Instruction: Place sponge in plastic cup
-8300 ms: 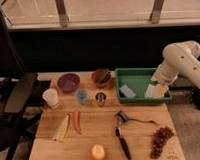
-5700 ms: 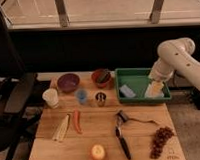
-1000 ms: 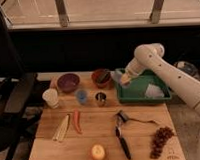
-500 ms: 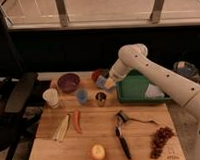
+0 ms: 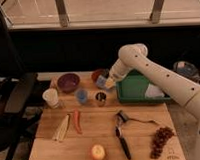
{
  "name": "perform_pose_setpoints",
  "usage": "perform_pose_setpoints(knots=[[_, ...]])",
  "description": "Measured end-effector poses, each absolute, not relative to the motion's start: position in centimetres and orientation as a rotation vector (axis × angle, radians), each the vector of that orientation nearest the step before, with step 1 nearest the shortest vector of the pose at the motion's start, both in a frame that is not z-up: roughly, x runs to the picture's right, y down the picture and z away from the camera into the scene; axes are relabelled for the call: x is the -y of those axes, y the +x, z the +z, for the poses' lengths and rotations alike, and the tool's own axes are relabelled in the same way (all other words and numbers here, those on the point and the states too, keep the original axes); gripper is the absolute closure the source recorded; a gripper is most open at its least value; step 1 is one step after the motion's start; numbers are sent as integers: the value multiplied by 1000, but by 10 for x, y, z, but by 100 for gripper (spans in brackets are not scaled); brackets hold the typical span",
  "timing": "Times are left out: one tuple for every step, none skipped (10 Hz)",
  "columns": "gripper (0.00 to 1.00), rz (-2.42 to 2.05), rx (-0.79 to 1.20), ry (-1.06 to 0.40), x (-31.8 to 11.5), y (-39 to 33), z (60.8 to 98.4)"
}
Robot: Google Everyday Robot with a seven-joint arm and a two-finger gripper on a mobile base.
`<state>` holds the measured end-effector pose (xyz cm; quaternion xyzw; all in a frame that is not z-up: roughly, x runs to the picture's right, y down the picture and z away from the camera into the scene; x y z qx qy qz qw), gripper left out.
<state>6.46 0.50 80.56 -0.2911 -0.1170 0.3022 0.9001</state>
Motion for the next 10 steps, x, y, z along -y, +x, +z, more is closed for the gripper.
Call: perform_pose_setpoints(knots=[[100, 599, 257, -599, -5, 58, 805], [100, 569, 282, -601, -4, 43, 805], [100, 540, 304, -606, -6, 25, 805], [100, 504, 331, -615, -8, 2, 805], [100, 458, 358, -624, -12, -26, 804], [100, 415, 382, -633, -16, -49, 803], [100, 374, 405, -641, -21, -69, 802], [100, 346, 422, -656, -24, -83, 803], [100, 304, 441, -680, -29, -100, 803], [100, 279, 448, -695, -31, -111, 803]])
